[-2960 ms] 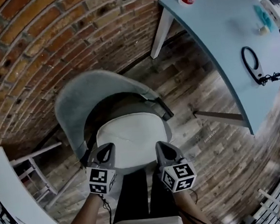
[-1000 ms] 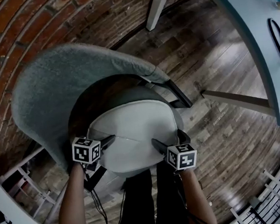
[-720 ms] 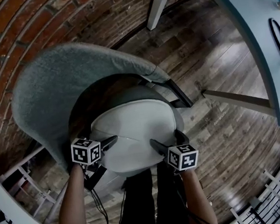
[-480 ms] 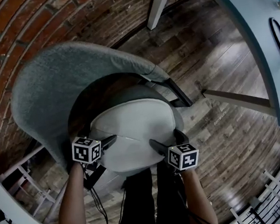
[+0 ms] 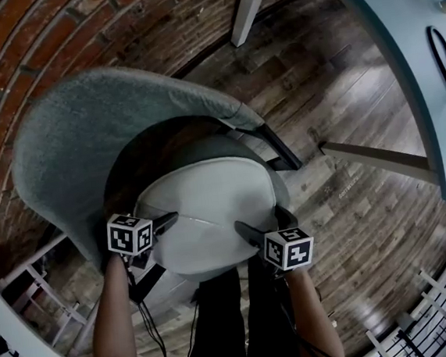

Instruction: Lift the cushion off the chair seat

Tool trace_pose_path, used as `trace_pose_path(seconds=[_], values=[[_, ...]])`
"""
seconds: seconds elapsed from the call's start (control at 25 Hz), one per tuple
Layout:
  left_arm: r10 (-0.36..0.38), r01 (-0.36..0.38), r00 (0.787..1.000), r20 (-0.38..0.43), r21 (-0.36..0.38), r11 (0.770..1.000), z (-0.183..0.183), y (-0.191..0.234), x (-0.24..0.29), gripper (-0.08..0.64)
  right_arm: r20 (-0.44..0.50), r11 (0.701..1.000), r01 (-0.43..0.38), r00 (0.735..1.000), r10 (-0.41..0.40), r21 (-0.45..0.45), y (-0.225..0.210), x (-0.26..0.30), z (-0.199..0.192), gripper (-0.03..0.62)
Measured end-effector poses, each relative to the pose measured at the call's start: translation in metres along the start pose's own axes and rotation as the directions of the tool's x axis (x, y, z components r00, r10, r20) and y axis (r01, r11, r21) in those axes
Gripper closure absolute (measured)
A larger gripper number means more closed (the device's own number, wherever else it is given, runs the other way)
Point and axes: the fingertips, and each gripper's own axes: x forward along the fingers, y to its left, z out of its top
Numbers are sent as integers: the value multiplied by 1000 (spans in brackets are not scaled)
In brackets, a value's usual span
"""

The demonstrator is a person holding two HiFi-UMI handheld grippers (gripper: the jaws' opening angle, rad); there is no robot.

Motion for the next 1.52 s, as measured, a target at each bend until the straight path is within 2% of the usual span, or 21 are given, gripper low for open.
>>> trace_pose_path(seconds=[0.32, 0.48, 0.6, 0.76, 0.8, 0.88, 1.04, 1.2, 1.4, 1.52], values=[[-28, 27, 999, -20, -7, 1000, 1, -4, 2, -17, 7, 1000, 13, 1000, -13, 10, -2, 0, 1, 43], [-23, 23, 999, -41, -12, 1000, -1, -3, 0, -17, 23, 999, -12, 1000, 11, 52, 4, 0, 3, 54], [-22, 21, 999, -46, -16, 1000, 2, -5, -4, -11, 6, 998, -30, 1000, 29, 50, 12, 0, 3, 63], [-54, 52, 997, -58, -39, 998, -3, -22, -12, 11, 11, 997, -36, 999, 35, 73, 11, -8, 2, 172], [-56, 53, 997, -57, -48, 997, -4, -26, -14, 12, 14, 997, -33, 999, 32, 70, 9, -10, 2, 179], [-59, 55, 997, -51, -66, 996, -8, -33, -16, 34, 11, 998, -27, 1000, 27, 50, 7, -14, 2, 198], [-62, 61, 998, -9, -97, 993, -6, -51, -28, 121, 28, 999, -46, 999, 46, -11, 10, -31, 11, 301], [-49, 53, 998, 33, -118, 992, 3, -70, -49, 170, 50, 994, -87, 995, 90, -66, 26, -54, 29, 380], [-7, 22, 995, 104, -150, 988, 13, -104, -105, 210, 76, 983, -132, 987, 143, -129, 60, -104, 54, 419], [26, 3, 984, 177, -162, 987, 29, -129, -150, 221, 99, 969, -159, 979, 180, -190, 82, -143, 80, 426]])
